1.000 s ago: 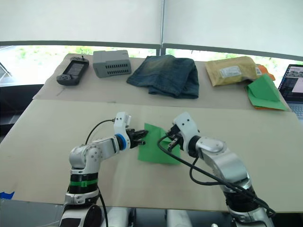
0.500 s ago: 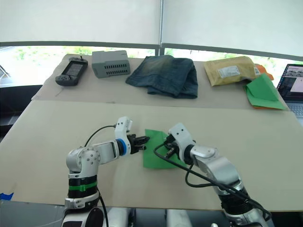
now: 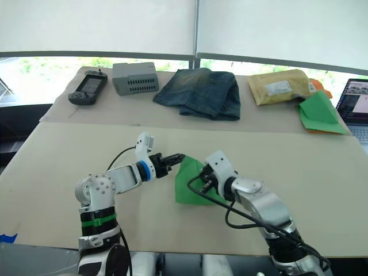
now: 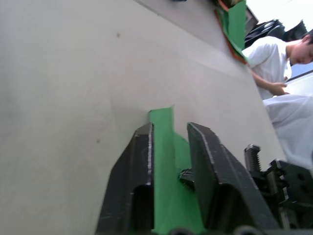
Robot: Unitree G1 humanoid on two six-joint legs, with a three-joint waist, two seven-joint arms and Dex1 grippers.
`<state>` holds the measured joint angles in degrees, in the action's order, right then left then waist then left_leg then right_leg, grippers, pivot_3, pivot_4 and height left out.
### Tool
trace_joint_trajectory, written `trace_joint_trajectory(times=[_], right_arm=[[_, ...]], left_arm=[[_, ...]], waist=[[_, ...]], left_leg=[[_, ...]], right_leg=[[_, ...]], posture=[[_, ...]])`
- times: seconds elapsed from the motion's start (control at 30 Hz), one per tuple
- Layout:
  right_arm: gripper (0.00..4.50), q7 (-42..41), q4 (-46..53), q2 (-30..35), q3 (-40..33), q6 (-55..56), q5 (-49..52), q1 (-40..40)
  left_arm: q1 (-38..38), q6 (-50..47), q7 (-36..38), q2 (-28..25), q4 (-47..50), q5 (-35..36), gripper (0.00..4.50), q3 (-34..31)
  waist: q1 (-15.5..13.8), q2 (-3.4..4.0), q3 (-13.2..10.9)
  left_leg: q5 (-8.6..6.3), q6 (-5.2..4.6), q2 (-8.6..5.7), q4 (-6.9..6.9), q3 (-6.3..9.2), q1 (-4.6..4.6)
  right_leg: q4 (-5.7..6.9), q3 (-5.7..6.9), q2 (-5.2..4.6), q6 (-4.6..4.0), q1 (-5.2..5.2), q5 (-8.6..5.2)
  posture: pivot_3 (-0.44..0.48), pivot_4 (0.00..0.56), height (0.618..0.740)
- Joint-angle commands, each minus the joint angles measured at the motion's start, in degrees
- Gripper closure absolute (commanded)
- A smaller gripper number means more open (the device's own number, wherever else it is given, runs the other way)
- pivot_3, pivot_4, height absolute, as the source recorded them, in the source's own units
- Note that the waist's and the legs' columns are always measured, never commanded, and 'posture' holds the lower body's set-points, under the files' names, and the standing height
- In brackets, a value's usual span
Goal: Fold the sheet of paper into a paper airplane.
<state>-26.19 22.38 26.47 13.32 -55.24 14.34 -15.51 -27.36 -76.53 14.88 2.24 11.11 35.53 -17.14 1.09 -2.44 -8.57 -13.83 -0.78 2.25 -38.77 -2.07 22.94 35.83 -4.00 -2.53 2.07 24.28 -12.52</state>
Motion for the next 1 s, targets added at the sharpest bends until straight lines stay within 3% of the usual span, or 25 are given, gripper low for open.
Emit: trace_joint_trajectory(times=[0.03, 0.17, 0.33, 0.53, 1.0], right_arm=[[4.5, 0.05, -1.56, 0.33, 1.7, -1.27, -0.69, 1.96], [4.5, 0.15, -1.5, 0.12, 1.75, -1.32, -0.61, 2.08], [4.5, 0.25, -1.58, 0.03, 1.57, -1.24, -0.66, 2.05], [4.5, 0.27, -1.75, -0.18, 1.65, -1.28, -0.71, 1.68], [4.5, 1.06, -1.33, -0.86, 1.63, -1.48, -0.93, 2.16]], left_arm=[[-0.52, 1.37, 5.72, -4.9, 0.78, 2.57, 1.38, 3.06], [-1.36, 6.2, 12.02, -11.19, -1.68, 3.45, 1.38, 4.25], [-3.04, 21.52, 21.84, -22.23, -4.56, -4.04, 1.38, 12.72], [-4.4, 29.63, 30.84, -29.32, -6.71, -8.84, 1.38, 21.43], [-9.95, 22.5, 25.36, -22.57, -11.82, -9.44, 1.38, 25.01]], waist=[[0.01, 0.0, 0.0], [-0.01, 0.01, 0.0], [-0.15, 0.0, 0.0], [-0.12, 0.0, 0.0], [0.1, 0.0, 0.0]], left_leg=[[0.0, 0.0, 0.0, 0.0, 0.0, 0.0], [0.0, 0.0, 0.0, 0.01, 0.0, -0.04], [0.0, 0.0, 0.01, 0.03, -0.01, -0.02], [0.0, 0.0, 0.03, 0.03, -0.05, -0.02], [0.0, 0.0, 0.07, 0.08, -0.03, -0.01]], right_leg=[[0.0, 0.0, 0.0, 0.0, 0.0, 0.0], [0.01, 0.0, 0.0, -0.04, 0.0, -0.01], [-0.01, 0.02, -0.01, -0.1, 0.01, -0.03], [-0.02, 0.02, -0.02, -0.26, 0.02, 0.03], [0.0, 0.02, 0.03, -0.08, 0.05, -0.07]], posture=[[0.0, 0.15, 0.734], [0.0, 0.15, 0.734], [0.0, 0.15, 0.734], [0.0, 0.15, 0.734], [0.0, 0.15, 0.734]])
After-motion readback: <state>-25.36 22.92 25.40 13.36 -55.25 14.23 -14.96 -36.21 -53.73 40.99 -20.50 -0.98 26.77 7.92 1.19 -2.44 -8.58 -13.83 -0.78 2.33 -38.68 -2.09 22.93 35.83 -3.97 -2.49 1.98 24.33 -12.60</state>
